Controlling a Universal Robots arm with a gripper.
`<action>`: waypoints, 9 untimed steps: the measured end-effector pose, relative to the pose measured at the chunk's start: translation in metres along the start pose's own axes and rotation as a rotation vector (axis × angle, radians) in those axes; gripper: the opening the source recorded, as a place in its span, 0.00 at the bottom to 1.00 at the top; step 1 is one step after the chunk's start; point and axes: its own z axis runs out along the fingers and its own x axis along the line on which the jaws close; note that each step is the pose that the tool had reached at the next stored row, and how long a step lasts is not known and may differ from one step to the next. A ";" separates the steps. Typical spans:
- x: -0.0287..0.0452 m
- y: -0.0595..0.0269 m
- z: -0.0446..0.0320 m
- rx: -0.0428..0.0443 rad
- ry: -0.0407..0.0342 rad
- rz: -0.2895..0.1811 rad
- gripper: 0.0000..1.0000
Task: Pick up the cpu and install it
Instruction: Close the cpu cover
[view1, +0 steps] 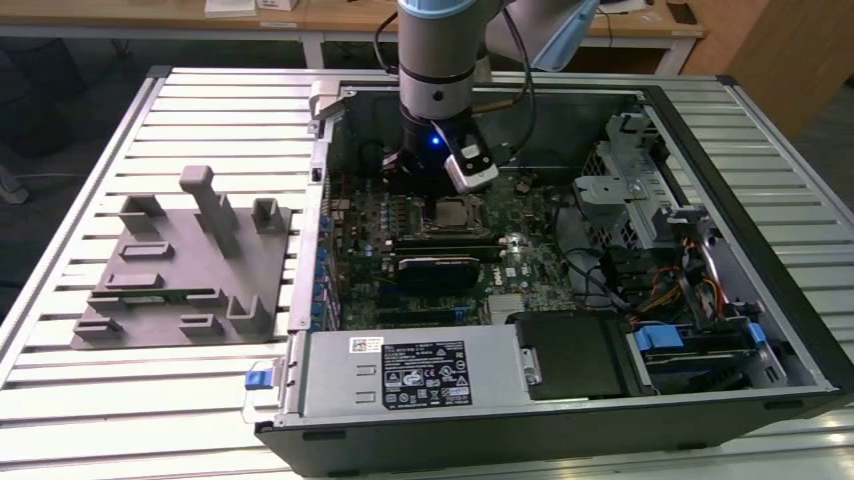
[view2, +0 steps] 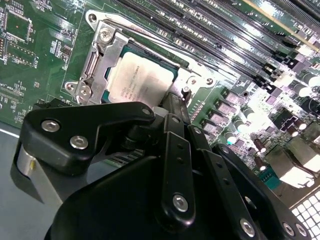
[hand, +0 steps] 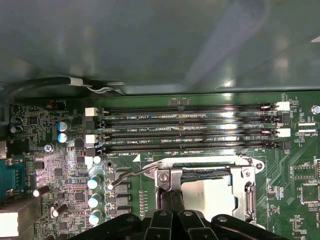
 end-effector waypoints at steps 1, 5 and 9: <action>0.0002 0.0000 0.0001 0.0001 0.0000 0.000 0.11; 0.0014 0.0000 0.0003 -0.0001 -0.0001 0.000 0.11; 0.0024 -0.0001 0.0002 0.0000 0.0001 0.000 0.11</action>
